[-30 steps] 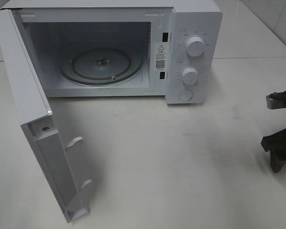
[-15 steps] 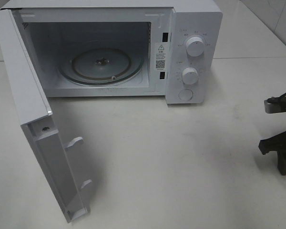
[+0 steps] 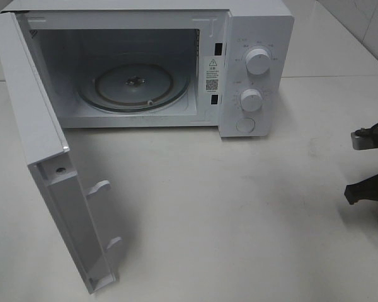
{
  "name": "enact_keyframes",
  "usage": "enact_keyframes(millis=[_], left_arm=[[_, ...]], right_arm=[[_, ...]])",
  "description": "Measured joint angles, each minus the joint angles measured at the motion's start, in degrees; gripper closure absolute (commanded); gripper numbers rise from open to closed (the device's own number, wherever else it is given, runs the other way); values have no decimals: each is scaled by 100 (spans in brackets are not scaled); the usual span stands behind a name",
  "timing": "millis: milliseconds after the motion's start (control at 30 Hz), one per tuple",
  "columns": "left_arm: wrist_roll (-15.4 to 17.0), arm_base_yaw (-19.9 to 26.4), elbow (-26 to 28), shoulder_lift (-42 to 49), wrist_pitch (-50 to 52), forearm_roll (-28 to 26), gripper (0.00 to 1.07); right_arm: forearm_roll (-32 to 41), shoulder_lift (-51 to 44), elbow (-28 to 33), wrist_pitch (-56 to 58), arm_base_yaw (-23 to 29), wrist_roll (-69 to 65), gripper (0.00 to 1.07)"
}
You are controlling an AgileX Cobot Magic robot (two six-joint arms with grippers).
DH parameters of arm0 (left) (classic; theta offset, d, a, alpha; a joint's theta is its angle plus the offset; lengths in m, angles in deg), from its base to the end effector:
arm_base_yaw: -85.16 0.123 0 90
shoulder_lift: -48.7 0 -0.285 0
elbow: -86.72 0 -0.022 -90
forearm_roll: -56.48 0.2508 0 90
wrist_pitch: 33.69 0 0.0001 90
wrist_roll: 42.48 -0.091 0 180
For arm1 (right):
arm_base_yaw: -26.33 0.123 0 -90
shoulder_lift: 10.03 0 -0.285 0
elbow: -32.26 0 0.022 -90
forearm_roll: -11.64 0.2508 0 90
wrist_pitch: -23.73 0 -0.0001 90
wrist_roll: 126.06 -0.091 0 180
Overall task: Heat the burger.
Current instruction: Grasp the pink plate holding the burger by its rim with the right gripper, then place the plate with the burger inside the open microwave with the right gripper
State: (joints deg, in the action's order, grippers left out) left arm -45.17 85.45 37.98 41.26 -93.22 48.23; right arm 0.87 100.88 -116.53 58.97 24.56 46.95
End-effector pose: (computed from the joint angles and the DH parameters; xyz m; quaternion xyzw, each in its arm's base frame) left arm -0.0049 -0.0113 0.2789 0.0198 0.8443 -0.0581 0.5324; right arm 0.2775 -0.0184 0.1144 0.0009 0.9982 -0.0548 0.0255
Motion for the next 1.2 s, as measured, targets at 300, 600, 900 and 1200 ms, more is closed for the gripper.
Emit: enact_keyframes(millis=[300,600,900,1200], left_arm=[[0,0,0,0,0,0,9],[0,0,0,0,0,0,9],[0,0,0,0,0,0,9],[0,0,0,0,0,0,9]], right_arm=[[-309,-212,0,149,74,-304,107],[-848,-286,17,344,418,-819,107],[-1667,-292,17,584,888,-1748,107],[-1856,-355,23,739,1003,-1994,107]])
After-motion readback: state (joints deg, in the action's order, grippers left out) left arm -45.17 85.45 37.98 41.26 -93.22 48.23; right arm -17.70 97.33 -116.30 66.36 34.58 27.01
